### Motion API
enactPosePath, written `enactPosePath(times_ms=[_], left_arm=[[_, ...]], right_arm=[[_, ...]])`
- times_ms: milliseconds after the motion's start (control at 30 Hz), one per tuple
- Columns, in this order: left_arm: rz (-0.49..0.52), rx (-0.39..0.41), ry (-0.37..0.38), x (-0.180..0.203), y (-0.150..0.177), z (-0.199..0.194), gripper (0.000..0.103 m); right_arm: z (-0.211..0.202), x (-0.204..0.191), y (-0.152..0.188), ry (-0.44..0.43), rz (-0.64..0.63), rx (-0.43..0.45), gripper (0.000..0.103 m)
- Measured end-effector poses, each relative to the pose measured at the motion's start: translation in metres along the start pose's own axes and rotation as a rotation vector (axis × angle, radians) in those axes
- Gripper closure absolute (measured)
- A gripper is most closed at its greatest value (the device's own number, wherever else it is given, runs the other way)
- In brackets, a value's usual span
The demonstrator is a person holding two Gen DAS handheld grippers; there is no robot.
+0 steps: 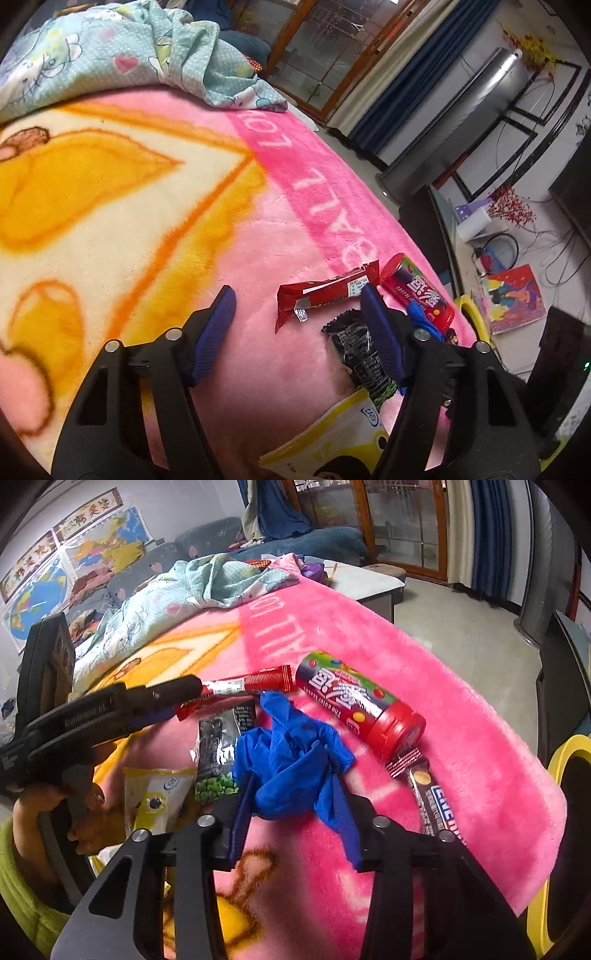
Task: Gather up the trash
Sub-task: 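Close the left gripper on a red candy wrapper while the right gripper grasps the blue glove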
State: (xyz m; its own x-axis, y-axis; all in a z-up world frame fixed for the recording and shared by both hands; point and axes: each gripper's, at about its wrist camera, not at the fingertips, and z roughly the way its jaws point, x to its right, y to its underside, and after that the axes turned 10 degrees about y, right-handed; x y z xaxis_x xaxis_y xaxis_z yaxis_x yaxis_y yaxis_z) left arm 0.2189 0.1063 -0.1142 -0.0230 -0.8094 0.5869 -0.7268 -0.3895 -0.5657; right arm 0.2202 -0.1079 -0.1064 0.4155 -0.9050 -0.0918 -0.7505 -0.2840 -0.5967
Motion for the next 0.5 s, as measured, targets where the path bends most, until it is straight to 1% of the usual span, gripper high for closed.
enactPosePath(times_ms=[100,167,200,333,400,467,500], left_arm=[[-0.025,0.01,0.018,-0.005,0.0,-0.001,0.048],[-0.044,0.016,0.032,-0.008,0.001,-0.001,0.055],[-0.053,0.017,0.039,-0.009,0.0,-0.001,0.057],[-0.103,0.02,0.085,-0.015,0.002,-0.002,0.075],[-0.101,0.013,0.093,-0.013,0.004,-0.002,0.079],[-0.089,0.011,0.098,-0.01,0.005,-0.002,0.089],[-0.08,0.014,0.093,-0.007,0.006,-0.004,0.09]], right_arm=[[0.0,0.001,0.002,-0.005,-0.001,-0.004,0.071],[-0.001,0.001,0.003,-0.005,-0.002,-0.005,0.073],[0.0,0.001,0.002,-0.005,-0.001,-0.005,0.073],[-0.001,0.002,0.004,0.0,-0.005,-0.005,0.076],[-0.002,0.003,0.005,0.002,-0.005,-0.006,0.077],[-0.004,0.003,0.005,0.005,-0.008,-0.006,0.08],[-0.006,0.003,0.005,0.006,-0.01,-0.004,0.081]])
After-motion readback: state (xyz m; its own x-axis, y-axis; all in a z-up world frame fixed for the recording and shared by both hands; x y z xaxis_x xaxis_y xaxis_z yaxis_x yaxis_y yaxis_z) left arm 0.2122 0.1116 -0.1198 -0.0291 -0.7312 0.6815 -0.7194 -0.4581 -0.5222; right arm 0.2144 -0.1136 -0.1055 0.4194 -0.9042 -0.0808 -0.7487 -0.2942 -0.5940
